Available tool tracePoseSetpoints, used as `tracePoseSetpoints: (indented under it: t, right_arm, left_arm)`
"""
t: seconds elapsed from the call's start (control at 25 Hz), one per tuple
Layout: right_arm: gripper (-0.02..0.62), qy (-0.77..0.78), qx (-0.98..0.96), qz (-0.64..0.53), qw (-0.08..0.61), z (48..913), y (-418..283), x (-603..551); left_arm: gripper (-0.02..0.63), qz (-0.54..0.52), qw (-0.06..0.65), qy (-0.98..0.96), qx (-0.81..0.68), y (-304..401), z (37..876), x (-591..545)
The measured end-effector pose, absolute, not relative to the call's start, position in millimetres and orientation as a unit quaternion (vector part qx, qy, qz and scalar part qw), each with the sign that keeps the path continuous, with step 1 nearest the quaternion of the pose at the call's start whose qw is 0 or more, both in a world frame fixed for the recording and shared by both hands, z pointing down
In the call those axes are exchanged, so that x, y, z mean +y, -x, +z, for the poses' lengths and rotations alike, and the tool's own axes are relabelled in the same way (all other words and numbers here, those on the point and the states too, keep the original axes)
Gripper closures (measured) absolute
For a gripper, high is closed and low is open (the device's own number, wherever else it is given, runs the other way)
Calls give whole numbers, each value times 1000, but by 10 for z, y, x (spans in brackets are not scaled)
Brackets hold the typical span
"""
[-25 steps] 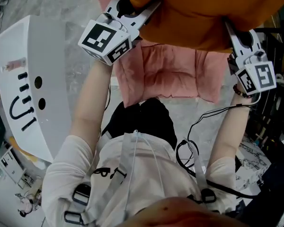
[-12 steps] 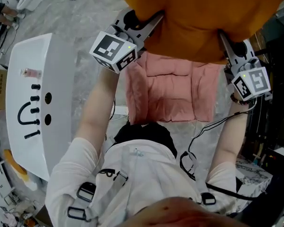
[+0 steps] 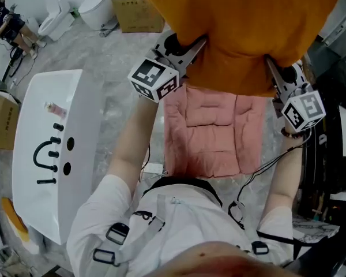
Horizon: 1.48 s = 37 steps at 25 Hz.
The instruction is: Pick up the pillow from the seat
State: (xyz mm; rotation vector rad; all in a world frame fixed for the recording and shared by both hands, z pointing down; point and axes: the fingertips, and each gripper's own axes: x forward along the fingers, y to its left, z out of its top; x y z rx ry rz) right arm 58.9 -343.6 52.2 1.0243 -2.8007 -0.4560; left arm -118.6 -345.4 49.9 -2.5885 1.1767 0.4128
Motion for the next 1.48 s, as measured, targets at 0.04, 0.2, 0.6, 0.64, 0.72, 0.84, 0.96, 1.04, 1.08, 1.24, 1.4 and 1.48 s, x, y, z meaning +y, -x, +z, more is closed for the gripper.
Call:
tracePoseSetpoints:
  t: [0.04, 0.2, 0.6, 0.64, 0.72, 0.84, 0.96, 1.04, 1.08, 1.24, 1.4, 1.48]
  right_arm:
    - [522, -339, -926, -153, 57, 417, -572, -3392]
    - [517, -346, -923, -166, 29, -24, -476, -3259]
    - [508, -363, -909, -205, 11, -564, -489, -2780]
    - [508, -364, -908, -207, 10, -575, -498, -2772]
    - [508, -365, -907, -210, 9, -606, -511, -2747]
    - [508, -371, -904, -212, 9, -643, -556, -2685]
    - [508, -376, -902, -213, 8, -640, -611, -2635]
    - [508, -379, -900, -215, 7, -636, -605, -2634]
    - [508, -381, -899, -215, 8, -632, -600, -2628]
    - [508, -386, -898, -213, 10, -627, -604, -2620]
    - [508, -388, -896, -214, 12, -645, -566, -2635]
    - [508, -389, -896, -214, 12, -636, -545, -2628]
  left_arm:
    - [451, 144, 142, 893, 403, 1207, 375, -3411]
    - [451, 144, 180, 892, 388, 1303, -155, -3269]
    - [451, 155, 226, 889, 367, 1270, -757, -2769]
    - [451, 156, 228, 889, 366, 1261, -772, -2765]
    - [450, 158, 232, 888, 363, 1247, -809, -2743]
    - [449, 160, 233, 889, 359, 1203, -846, -2690]
    - [450, 160, 233, 892, 353, 1148, -843, -2659]
    - [451, 161, 234, 892, 350, 1154, -839, -2668]
    - [449, 161, 234, 893, 349, 1159, -835, -2665]
    - [450, 161, 231, 896, 344, 1154, -824, -2679]
    - [449, 162, 231, 897, 341, 1190, -840, -2697]
    - [449, 162, 231, 897, 339, 1207, -831, -2693]
